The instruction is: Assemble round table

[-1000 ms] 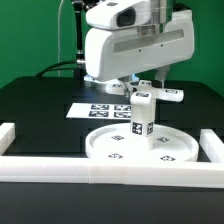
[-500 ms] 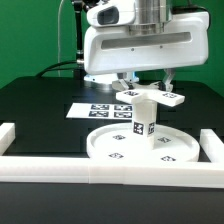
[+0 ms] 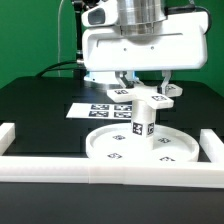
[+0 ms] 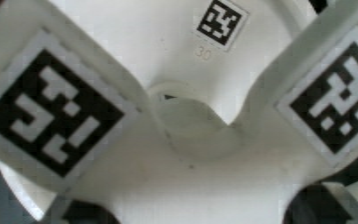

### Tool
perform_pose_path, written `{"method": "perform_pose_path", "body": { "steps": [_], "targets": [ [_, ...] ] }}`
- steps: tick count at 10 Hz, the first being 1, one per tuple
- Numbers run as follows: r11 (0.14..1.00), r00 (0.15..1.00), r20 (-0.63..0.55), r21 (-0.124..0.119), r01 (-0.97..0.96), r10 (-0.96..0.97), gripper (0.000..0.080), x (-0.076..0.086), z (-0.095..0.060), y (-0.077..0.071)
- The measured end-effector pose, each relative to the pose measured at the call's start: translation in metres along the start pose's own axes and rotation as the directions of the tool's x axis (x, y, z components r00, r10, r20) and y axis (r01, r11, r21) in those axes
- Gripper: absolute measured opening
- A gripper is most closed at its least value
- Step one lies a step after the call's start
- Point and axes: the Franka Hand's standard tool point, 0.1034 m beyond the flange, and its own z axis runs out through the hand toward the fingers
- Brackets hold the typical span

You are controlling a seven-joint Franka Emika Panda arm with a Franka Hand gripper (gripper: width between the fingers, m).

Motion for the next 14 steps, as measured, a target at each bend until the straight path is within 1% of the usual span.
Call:
{"method": "perform_pose_path", "body": {
  "steps": [2,3,5,7,8,9,10,11,12,13,14],
  "targets": [
    [0.980,0.980,-0.022,0.019,-0.197,0.198,0.0452,0.000,0.000,-0.001],
    [0.956,0.956,-0.024,0.030,-0.291,0.292,0.0452,0.000,0.000,-0.003],
    [0.924,0.924,-0.021,0.034,-0.380,0.381,0.0452,-0.001,0.000,-0.004],
    [0.873,0.873,-0.016,0.037,-0.486,0.487,0.0452,-0.001,0.000,-0.005],
    [0.834,0.834,-0.013,0.046,-0.550,0.551,0.0452,0.000,0.000,-0.005],
    [0.756,0.757,-0.009,0.069,-0.651,0.653,0.0452,0.001,0.000,-0.007],
    [0.694,0.696,-0.009,0.086,-0.715,0.718,0.0452,0.002,0.000,-0.008],
    [0.656,0.658,-0.008,0.095,-0.749,0.753,0.0452,0.001,0.000,-0.008],
    [0.551,0.555,0.006,0.113,-0.827,0.832,0.0452,0.001,0.000,-0.008],
    [0.445,0.451,0.023,0.125,-0.887,0.892,0.0452,0.000,0.001,-0.010],
    [0.354,0.362,0.044,0.130,-0.926,0.931,0.0452,-0.001,0.001,-0.012]
  ]
}}
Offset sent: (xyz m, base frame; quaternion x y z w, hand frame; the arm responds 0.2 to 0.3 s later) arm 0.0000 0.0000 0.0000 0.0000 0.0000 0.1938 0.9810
